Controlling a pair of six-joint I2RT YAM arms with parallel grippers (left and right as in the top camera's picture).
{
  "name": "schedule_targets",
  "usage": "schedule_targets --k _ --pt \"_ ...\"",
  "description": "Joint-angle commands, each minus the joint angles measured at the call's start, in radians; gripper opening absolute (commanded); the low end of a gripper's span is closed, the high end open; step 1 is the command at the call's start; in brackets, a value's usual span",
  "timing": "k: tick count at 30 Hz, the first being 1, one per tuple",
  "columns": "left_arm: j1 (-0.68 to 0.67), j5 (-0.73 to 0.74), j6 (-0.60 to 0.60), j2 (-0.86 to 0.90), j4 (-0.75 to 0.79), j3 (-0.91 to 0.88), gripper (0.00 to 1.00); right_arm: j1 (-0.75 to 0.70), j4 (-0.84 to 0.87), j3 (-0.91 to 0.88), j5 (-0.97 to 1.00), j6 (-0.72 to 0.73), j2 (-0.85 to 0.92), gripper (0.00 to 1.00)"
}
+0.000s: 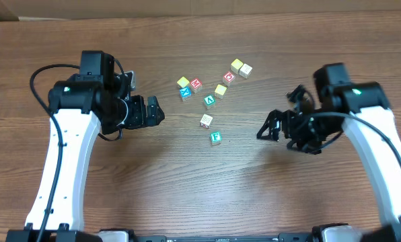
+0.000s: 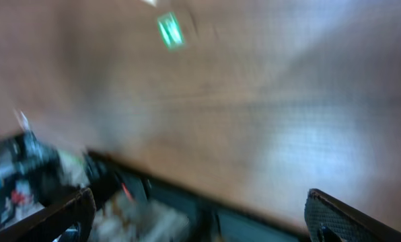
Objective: Flip 3 blocks
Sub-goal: 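Raise both arms and move the right gripper toward the green F block, then lower the right gripper over the green F block and close on it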
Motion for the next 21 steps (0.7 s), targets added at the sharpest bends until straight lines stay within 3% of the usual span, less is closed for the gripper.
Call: schedule_targets --k 1,10,21 --pt "-0.006 0.030 0.008 0.032 -0.003 0.025 1.00 0.043 -0.023 0.021 -0.010 -0.131 0.037 1.00" --pt "-0.006 0.029 0.009 0.076 0.035 0.025 1.00 0.196 0.176 0.021 0.035 -0.169 0.040 1.00" --pt "-0.007 0.026 0.009 0.076 0.069 0.025 1.00 0.209 0.354 0.020 0.039 -0.170 0.040 1.00"
